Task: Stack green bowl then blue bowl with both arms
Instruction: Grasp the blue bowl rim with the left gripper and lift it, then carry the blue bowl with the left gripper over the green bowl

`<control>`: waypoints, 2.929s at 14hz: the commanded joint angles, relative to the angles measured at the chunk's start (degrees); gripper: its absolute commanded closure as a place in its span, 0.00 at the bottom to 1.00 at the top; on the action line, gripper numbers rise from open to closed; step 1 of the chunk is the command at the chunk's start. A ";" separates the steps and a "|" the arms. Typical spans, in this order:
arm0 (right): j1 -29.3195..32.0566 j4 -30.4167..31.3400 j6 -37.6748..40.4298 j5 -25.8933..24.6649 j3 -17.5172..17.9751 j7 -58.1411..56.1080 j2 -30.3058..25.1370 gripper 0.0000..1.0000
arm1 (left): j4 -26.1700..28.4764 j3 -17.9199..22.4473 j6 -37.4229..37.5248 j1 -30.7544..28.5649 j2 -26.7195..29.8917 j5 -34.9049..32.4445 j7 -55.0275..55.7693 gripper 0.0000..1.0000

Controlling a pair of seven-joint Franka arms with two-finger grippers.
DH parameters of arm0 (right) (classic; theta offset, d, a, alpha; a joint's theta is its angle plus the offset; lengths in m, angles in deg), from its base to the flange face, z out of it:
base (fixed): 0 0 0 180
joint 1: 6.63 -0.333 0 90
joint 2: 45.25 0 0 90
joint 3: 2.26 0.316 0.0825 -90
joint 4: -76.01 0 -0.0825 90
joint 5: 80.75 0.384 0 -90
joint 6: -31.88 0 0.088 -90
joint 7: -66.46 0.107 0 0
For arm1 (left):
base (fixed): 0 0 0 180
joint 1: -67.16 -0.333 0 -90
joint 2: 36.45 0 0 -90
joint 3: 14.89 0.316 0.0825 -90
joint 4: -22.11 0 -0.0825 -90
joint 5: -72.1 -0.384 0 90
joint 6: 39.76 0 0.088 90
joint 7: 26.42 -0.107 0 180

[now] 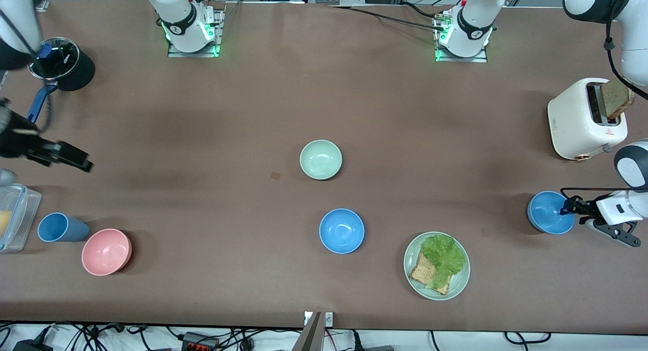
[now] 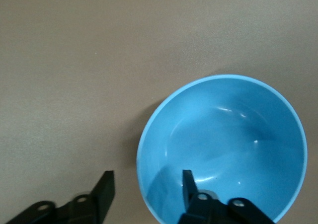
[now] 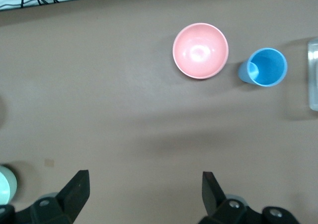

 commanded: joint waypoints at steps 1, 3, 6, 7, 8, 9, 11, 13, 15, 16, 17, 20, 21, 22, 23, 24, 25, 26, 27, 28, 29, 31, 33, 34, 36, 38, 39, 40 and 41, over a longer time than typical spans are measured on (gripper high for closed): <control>2.45 -1.48 3.63 -0.52 1.02 -5.93 -1.15 0.00 | -0.92 -0.71 0.17 -0.33 -0.52 -0.37 -0.88 0.67; 2.45 -1.48 3.46 -0.61 0.85 -6.31 -1.67 0.00 | -0.83 -0.80 0.44 -0.51 -0.61 1.03 -1.14 0.81; 2.54 0.44 3.81 -1.40 0.85 -6.57 -3.17 0.00 | -0.13 -0.97 0.70 0.62 -0.61 0.87 -2.10 1.00; 2.45 1.93 3.38 -2.27 0.85 -6.57 -3.87 0.00 | -0.13 -0.97 0.88 1.42 -0.61 0.86 -2.89 1.00; 2.28 3.94 2.68 -2.89 0.93 -6.40 -5.18 0.00 | -0.13 -0.97 1.49 1.60 -0.52 0.78 -3.07 1.00; 2.19 6.49 1.02 -2.90 0.93 -6.48 -6.41 0.00 | -0.22 -1.06 2.62 1.77 -0.26 0.78 -3.07 1.00; 2.19 12.81 -3.29 -2.98 0.93 -6.57 -10.18 0.00 | -1.00 -1.15 7.09 2.74 0.35 1.13 -2.90 1.00; 2.10 16.17 -4.45 -2.98 1.20 -6.57 -12.39 0.00 | -0.92 -3.24 11.84 3.09 2.37 1.39 -2.20 1.00; 2.27 16.53 -2.79 -2.98 1.20 -6.75 -13.27 0.00 | -0.83 -5.62 19.03 3.09 5.09 1.57 -0.19 1.00; 2.19 16.27 -1.65 -2.98 1.20 -6.66 -13.37 0.00 | -0.83 -7.72 21.68 3.09 6.58 1.92 3.05 1.00; 2.19 16.18 -0.68 -2.98 1.20 -6.57 -13.54 0.00 | -0.22 -9.83 23.19 3.09 8.25 2.01 6.04 1.00; 2.19 16.09 -0.14 -2.98 1.20 -6.66 -13.54 0.00 | 2.22 -17.64 27.50 2.92 12.56 2.09 20.50 1.00; 2.27 16.09 -0.06 -2.98 1.20 -6.57 -13.63 0.00 | 4.68 -20.28 26.99 3.01 14.92 2.09 27.01 1.00; 2.19 16.09 -0.14 -2.90 1.20 -6.57 -13.63 0.00 | 7.40 -23.79 25.85 3.01 17.03 2.09 34.64 1.00; 2.19 16.09 -0.32 -2.90 1.28 -6.57 -13.80 0.00 | 11.43 -27.65 23.23 2.48 19.23 2.09 41.94 1.00; 2.19 16.09 -0.41 -2.98 1.29 -6.57 -13.81 0.00 | 16.17 -30.91 19.37 1.78 21.86 2.09 47.67 1.00; 2.19 16.09 -0.49 -3.07 1.29 -6.57 -13.81 0.00 | 20.66 -33.47 15.16 1.69 24.06 2.09 53.12 1.00; 2.19 16.09 -0.50 -3.16 1.29 -6.57 -13.81 0.00 | 23.75 -35.84 10.77 1.78 24.61 2.09 59.01 1.00; 2.19 16.09 -0.41 -3.25 1.29 -6.57 -13.81 0.00 | 25.52 -37.87 7.24 1.86 24.27 2.09 64.46 1.00; 2.19 16.09 -0.41 -3.33 1.29 -6.57 -13.89 0.00 | 27.28 -40.41 3.47 2.56 24.17 2.09 71.13 1.00; 2.19 16.09 -0.23 -3.25 1.37 -6.57 -13.89 0.00 | 28.95 -42.09 -0.84 4.83 24.17 2.01 79.46 1.00; 2.10 16.18 -0.06 -3.33 1.29 -6.66 -13.89 0.00 | 29.67 -42.02 -5.08 10.54 24.00 1.66 89.69 1.00; 2.27 16.27 0.12 -3.25 1.29 -6.66 -13.89 0.00 | 30.71 -42.02 -10.34 14.24 22.51 1.39 98.22 1.00; 2.36 16.18 0.12 -3.25 1.20 -6.66 -13.89 0.00 | 32.11 -41.67 -14.29 16.61 21.98 1.22 101.48 1.00; 2.45 16.18 0.12 -3.25 1.02 -6.75 -14.24 0.00 | 32.57 -38.87 -16.87 21.44 21.10 -0.88 105.01 1.00; 2.19 16.27 0.12 -3.25 1.20 -6.57 -14.25 0.00 | 32.13 -35.10 -16.88 27.06 19.88 -6.40 108.44 1.00; 2.19 16.36 0.12 -3.25 1.20 -6.57 -14.33 0.00 | 31.52 -32.73 -16.96 29.87 18.74 -10.26 111.16 1.00; 2.19 16.36 0.12 -3.25 1.28 -6.57 -14.25 0.00 | 30.29 -31.57 -16.96 31.64 17.59 -13.08 113.97 1.00; 2.19 16.36 0.12 -3.25 1.29 -6.57 -14.25 0.00 | 29.41 -31.13 -16.96 32.18 16.36 -14.94 115.82 1.00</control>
